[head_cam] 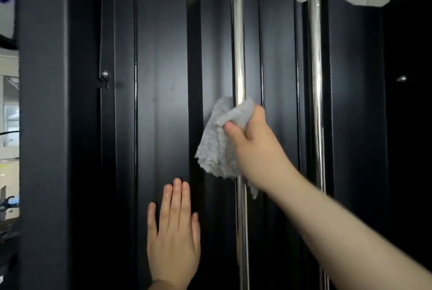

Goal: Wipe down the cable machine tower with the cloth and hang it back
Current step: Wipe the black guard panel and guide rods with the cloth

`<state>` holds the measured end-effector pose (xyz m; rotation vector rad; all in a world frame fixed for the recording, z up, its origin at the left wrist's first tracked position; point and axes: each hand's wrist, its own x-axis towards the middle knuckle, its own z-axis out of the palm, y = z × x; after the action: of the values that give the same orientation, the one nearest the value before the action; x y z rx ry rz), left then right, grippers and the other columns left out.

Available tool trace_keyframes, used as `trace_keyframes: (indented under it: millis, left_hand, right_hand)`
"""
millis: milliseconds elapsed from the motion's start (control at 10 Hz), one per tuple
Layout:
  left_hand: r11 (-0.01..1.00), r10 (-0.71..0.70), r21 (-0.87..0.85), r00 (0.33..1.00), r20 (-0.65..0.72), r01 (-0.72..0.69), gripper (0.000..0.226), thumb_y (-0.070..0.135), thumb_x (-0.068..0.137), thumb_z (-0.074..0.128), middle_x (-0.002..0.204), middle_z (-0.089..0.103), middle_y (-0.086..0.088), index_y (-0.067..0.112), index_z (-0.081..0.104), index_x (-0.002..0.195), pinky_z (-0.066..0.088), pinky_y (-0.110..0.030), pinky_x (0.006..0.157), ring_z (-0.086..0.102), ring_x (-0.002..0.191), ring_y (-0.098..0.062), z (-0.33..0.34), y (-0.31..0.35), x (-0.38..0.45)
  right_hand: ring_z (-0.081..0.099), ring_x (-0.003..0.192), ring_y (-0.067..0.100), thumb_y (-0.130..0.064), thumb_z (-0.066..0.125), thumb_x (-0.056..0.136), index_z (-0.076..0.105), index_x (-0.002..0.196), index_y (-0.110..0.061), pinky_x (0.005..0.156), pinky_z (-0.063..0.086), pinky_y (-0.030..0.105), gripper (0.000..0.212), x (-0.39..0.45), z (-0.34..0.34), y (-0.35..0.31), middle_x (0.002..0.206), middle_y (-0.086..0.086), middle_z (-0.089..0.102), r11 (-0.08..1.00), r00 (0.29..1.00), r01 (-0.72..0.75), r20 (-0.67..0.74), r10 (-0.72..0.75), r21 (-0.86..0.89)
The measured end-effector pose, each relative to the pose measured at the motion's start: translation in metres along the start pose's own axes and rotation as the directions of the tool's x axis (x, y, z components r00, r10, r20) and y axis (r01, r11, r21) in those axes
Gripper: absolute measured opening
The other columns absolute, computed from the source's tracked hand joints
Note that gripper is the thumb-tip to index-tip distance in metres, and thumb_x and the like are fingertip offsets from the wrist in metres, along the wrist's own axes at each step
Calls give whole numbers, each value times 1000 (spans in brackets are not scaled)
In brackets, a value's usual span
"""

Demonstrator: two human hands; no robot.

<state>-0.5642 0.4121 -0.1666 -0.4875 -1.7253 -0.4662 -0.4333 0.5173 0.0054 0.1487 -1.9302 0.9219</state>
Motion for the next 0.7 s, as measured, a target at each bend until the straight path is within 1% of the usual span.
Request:
trace_keyframes:
  millis: [100, 200, 300, 400, 500, 600, 700]
  left_hand:
    - [1000, 17, 13, 999, -30, -16, 64, 28, 95, 33, 162, 16, -3, 15, 18, 155, 13, -43, 119, 10, 150, -14, 1, 0, 0]
    - [999, 20, 28, 997, -76, -17, 60, 27, 96, 32, 161, 18, -2, 14, 21, 154, 15, -42, 118, 13, 150, -14, 5, -1, -1]
    - [998, 15, 57, 996, -90, -10, 54, 30, 102, 19, 162, 15, -1, 13, 21, 153, 10, -39, 119, 10, 150, -13, 9, -3, 2]
    - [997, 22, 75, 997, -80, -16, 54, 32, 103, 15, 163, 13, -1, 12, 21, 153, 9, -39, 119, 9, 150, -13, 11, -3, 3]
    - [998, 26, 68, 994, -105, -19, 54, 31, 103, 18, 162, 15, -1, 13, 21, 153, 10, -39, 119, 10, 150, -13, 8, -2, 3]
    - [999, 20, 40, 995, -100, -16, 59, 28, 97, 31, 161, 18, -2, 13, 20, 154, 16, -42, 118, 12, 150, -13, 5, 0, 1]
    - [999, 27, 47, 995, -94, -23, 57, 28, 99, 28, 162, 17, -3, 13, 21, 154, 16, -42, 118, 12, 150, -14, 7, -1, -2]
  right_hand:
    - [57, 102, 11, -38, 40, 90, 32, 135, -24, 82, 41, 23, 47, -68, 27, 23, 107, -14, 48, 990, 988, -83, -141, 66, -114]
    - [57, 97, 6, -32, 44, 93, 35, 130, -23, 77, 40, 10, 39, -81, 21, 25, 106, -10, 52, 983, 992, -115, 32, 121, -143]
    - [60, 84, 15, -25, 46, 97, 42, 107, -21, 69, 45, 16, 11, -16, -10, -6, 98, 5, 60, 994, 995, 13, 95, -3, -107]
    - [61, 91, 21, -30, 43, 99, 36, 115, -11, 79, 52, 39, 27, 51, -29, -44, 101, 7, 60, 990, 999, 50, 27, -47, -131]
    - [61, 89, 17, -32, 41, 98, 33, 114, -19, 76, 51, 37, 22, 35, -10, -29, 99, 1, 60, 993, 993, 80, -76, -87, -88]
    - [62, 95, 7, -31, 44, 95, 34, 124, -34, 75, 46, 19, 31, -40, 24, 12, 103, -12, 58, 1000, 982, 4, -187, -8, -22]
    - [60, 97, -5, -30, 47, 94, 28, 127, -45, 79, 44, 9, 42, -77, 33, 19, 105, -21, 58, 998, 992, -47, -114, 51, 42]
